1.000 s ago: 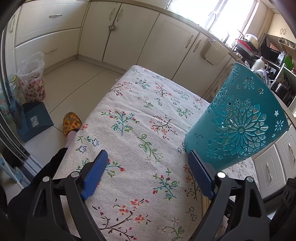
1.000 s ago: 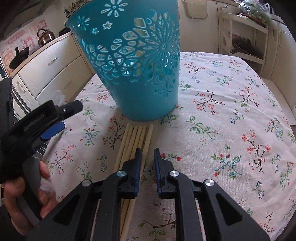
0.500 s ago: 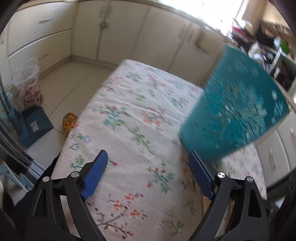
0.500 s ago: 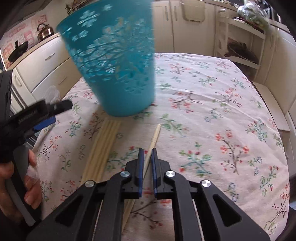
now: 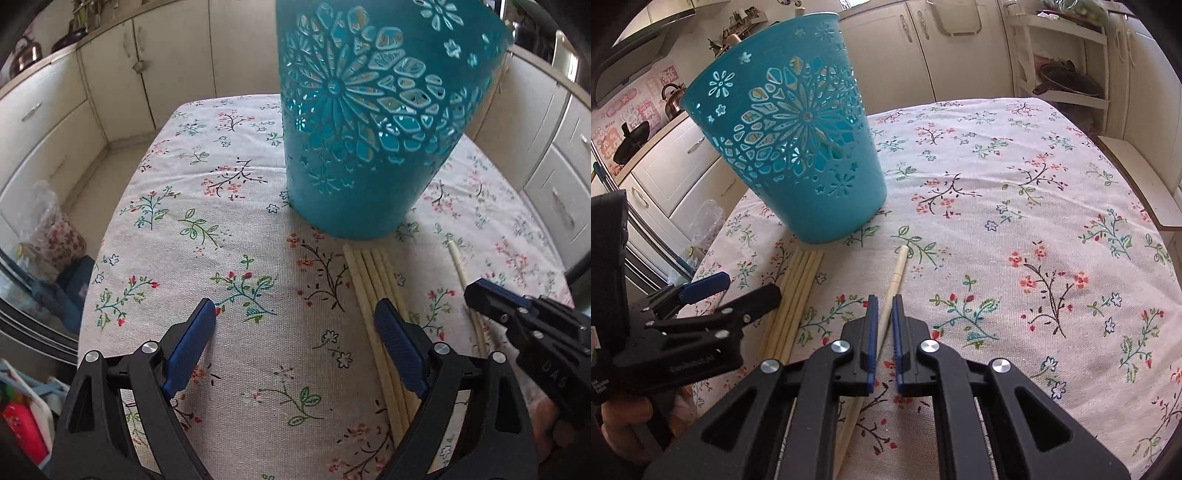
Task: Organize utensils
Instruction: 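Grasp a wooden stick with the right tool while the left tool grasps another stick, then lift the stick with the left tool over the teal basket and open to drop it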
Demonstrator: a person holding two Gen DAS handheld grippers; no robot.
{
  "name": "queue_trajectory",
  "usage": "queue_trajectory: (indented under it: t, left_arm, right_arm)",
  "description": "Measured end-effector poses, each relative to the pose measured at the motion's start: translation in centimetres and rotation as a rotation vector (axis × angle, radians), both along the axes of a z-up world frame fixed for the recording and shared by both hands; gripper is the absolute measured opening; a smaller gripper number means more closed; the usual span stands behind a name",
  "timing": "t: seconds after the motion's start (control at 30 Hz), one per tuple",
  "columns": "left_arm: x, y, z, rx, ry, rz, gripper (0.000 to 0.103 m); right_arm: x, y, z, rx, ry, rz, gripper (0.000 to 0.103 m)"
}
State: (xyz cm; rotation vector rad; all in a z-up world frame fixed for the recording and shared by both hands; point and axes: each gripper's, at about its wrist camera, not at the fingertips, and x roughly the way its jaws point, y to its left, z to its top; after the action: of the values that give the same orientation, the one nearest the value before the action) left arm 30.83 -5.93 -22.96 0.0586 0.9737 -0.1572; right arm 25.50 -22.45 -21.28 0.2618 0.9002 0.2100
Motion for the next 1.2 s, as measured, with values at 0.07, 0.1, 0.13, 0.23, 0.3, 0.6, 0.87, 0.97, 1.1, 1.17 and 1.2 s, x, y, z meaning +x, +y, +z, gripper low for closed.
queue_trajectory:
  t: [0.07, 0.1, 0.13, 0.23, 0.3, 0.6, 0.87, 0.97, 1.1, 1.17, 1.2]
  left_arm:
    - [0.1, 0.0, -0.1, 0.018, 0.002, 0.007, 0.084]
    - [0.2, 0.0, -0.1, 0.018, 0.004, 0.007, 0.084]
    - [0.1, 0.0, 0.0, 0.019, 0.004, 0.009, 0.084]
    - [0.2, -0.2, 0.1, 0.029, 0.008, 0.004, 0.082]
    - [0.3, -0.9, 0.0, 0.056, 0.011, -0.012, 0.073]
    - [1.4, -1.2, 0.9, -0.050, 0.071, -0.074, 0.017]
    - [1.7, -2.1, 0.9, -0.009, 0.088, -0.094, 0.006]
    - [0.9, -0.8, 1.3, -0.079, 0.075, -0.073, 0.005]
    - [-0.8, 2.1, 3.8, -0.194, -0.016, -0.056, 0.005]
    - [-1.8, 3.8, 5.8, -0.269, -0.079, -0.050, 0.005]
    - [-2.2, 4.4, 6.8, -0.293, -0.110, -0.049, 0.005]
  right_arm:
    - [-0.1, 0.0, 0.0, 0.010, 0.001, -0.001, 0.008]
    - [-0.1, -0.1, 0.0, 0.015, 0.001, -0.001, 0.008]
    - [-0.1, -0.2, 0.0, 0.021, 0.002, -0.001, 0.008]
    - [-0.1, -0.2, 0.0, 0.023, 0.003, -0.001, 0.008]
    - [0.0, 0.0, 0.1, 0.006, 0.002, 0.003, 0.009]
    - [0.8, 1.6, 0.5, -0.106, 0.016, 0.079, 0.009]
    - [1.3, 2.0, 0.5, -0.108, 0.031, 0.113, 0.009]
    - [0.9, 1.4, 0.2, -0.085, 0.010, 0.109, 0.006]
    - [0.9, 0.8, -0.1, -0.038, 0.011, 0.093, 0.005]
    - [0.8, 0.8, -0.1, -0.034, 0.008, 0.091, 0.005]
    - [0.7, 0.8, -0.1, -0.033, 0.008, 0.089, 0.005]
